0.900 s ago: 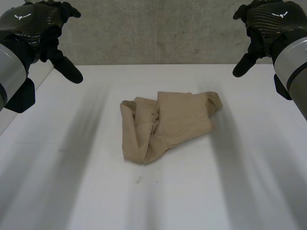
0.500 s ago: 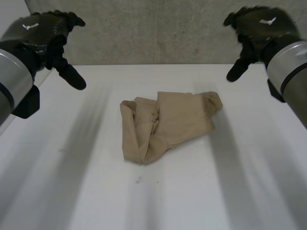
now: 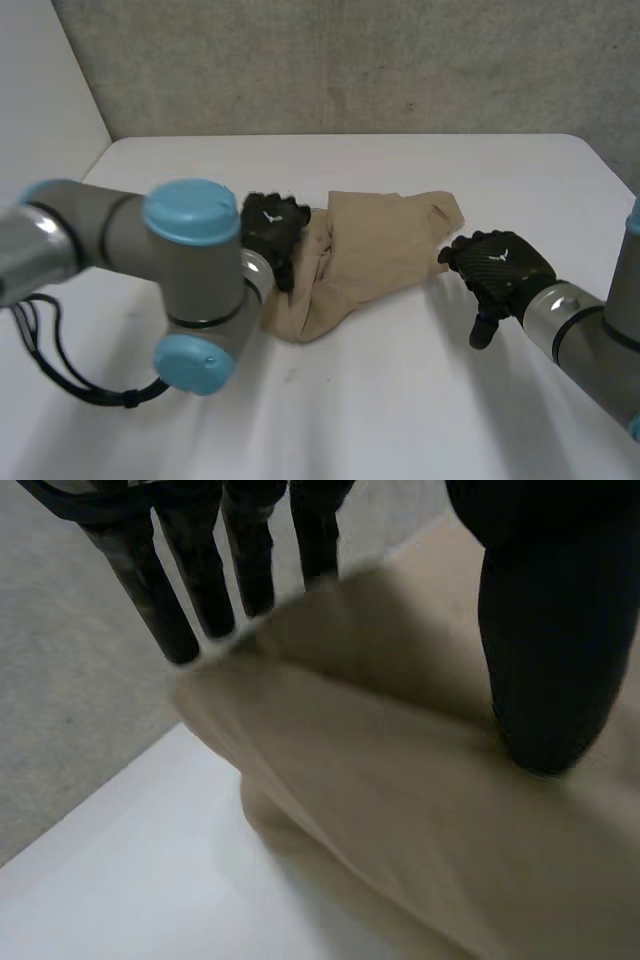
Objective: Fold the shorts.
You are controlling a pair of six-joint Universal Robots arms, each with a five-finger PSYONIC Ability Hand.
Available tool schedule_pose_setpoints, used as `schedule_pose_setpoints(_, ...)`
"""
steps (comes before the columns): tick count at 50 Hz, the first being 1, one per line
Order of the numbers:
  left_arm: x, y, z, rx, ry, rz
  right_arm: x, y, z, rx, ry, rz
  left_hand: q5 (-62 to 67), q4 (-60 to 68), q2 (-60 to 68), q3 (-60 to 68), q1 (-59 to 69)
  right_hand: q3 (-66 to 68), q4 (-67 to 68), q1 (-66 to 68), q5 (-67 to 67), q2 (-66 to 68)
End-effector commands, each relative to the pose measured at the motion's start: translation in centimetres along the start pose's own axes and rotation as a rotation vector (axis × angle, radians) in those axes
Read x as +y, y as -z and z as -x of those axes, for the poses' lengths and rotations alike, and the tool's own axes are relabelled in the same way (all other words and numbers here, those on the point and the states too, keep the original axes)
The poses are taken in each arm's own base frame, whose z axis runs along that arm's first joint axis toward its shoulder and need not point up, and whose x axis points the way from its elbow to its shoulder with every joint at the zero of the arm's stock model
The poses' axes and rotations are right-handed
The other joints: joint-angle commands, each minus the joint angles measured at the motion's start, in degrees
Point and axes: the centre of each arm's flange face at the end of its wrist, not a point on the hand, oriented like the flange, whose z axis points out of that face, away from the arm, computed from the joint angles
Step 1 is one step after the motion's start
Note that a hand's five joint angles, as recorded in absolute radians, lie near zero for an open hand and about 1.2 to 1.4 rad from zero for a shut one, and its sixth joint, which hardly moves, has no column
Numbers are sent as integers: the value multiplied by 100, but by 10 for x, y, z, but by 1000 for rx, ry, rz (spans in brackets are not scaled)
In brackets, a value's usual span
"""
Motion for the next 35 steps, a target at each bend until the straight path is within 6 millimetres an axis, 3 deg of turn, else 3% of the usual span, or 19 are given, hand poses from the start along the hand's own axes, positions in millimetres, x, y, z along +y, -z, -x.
schedule_pose_setpoints(1,20,-15,-2,-52,-60,46,4,-3,-2,21,0,-27,6262,6268,6246,6259,6200,-229,-376,-189,-397,-287)
schedule_pose_setpoints(5,22,-4,7,-142,-66,95,2,-4,-3,24,2,-34,6268,6275,6253,6266,6206,-229,-376,-189,-397,-287)
schedule_pose_setpoints(9,3,20,28,-203,-58,89,-3,-5,-6,32,4,-50,6268,6275,6253,6266,6206,-229,-376,-189,-397,-287)
schedule_pose_setpoints(17,1,44,90,-334,-52,132,-29,-12,-30,95,4,-112,6268,6275,6253,6266,6206,-229,-376,-189,-397,-287)
schedule_pose_setpoints(25,20,26,158,-484,-91,172,-48,-25,-39,78,-9,-90,6268,6275,6253,6266,6206,-229,-376,-189,-397,-287)
schedule_pose_setpoints(33,41,-6,180,-562,-210,156,-54,-49,-39,63,-25,-74,6268,6275,6253,6266,6206,-229,-376,-189,-397,-287)
schedule_pose_setpoints(34,40,-8,181,-567,-230,148,-53,-52,-38,58,-35,-70,6004,6010,5988,6002,5942,-229,-376,-189,-397,-287)
schedule_pose_setpoints(35,40,-13,182,-580,-274,139,-53,-57,-37,60,-60,-63,4952,4959,4937,4950,4890,-229,-376,-189,-397,-287)
